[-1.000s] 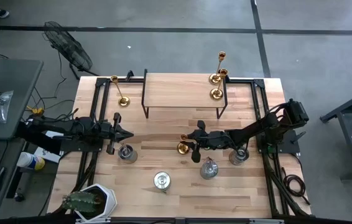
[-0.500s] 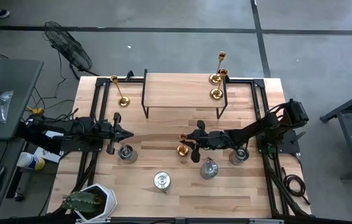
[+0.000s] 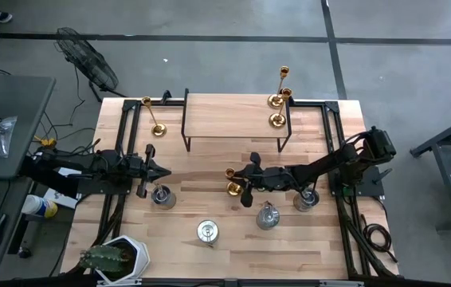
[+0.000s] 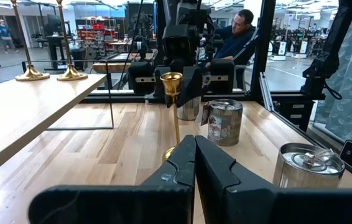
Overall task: Pick & Place candle stick holders
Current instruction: Put the gold candle holder on the shelf
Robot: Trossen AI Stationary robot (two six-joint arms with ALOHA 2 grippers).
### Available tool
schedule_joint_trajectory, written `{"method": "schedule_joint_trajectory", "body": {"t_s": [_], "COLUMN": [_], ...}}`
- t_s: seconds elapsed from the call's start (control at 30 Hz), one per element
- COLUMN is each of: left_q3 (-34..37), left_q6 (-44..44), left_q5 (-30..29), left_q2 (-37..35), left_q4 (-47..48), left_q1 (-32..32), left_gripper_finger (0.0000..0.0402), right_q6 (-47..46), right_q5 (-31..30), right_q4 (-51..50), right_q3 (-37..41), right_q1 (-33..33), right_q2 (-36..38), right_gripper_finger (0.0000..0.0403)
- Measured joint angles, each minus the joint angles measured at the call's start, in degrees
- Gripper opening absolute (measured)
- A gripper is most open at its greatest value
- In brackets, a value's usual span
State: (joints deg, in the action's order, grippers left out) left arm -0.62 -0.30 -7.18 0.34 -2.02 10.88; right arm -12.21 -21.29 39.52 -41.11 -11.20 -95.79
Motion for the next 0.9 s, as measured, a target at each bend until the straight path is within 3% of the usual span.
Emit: {"method": "schedule_joint_trajectory", "body": {"t_s": [0.57,0.9], "left_q3": [0.0,0.0], "left_q6": [0.0,0.0], "left_q5": [0.2,0.2], "left_q2": [0.0,0.0], "left_q4": [0.0,0.0], "left_q1": [0.0,0.0], "left_gripper_finger": [0.0000,0.0000], "right_q6": [0.0,-0.2], "right_q5": [-2.0,-11.7], "right_q4": [-0.8,-6.7], "right_q3": [-1.2,-6.5], "right_q1": [-1.0,-2.7], "right_q2": [0.0,2.2], "right_gripper_finger": [0.0036,0.0035]}}
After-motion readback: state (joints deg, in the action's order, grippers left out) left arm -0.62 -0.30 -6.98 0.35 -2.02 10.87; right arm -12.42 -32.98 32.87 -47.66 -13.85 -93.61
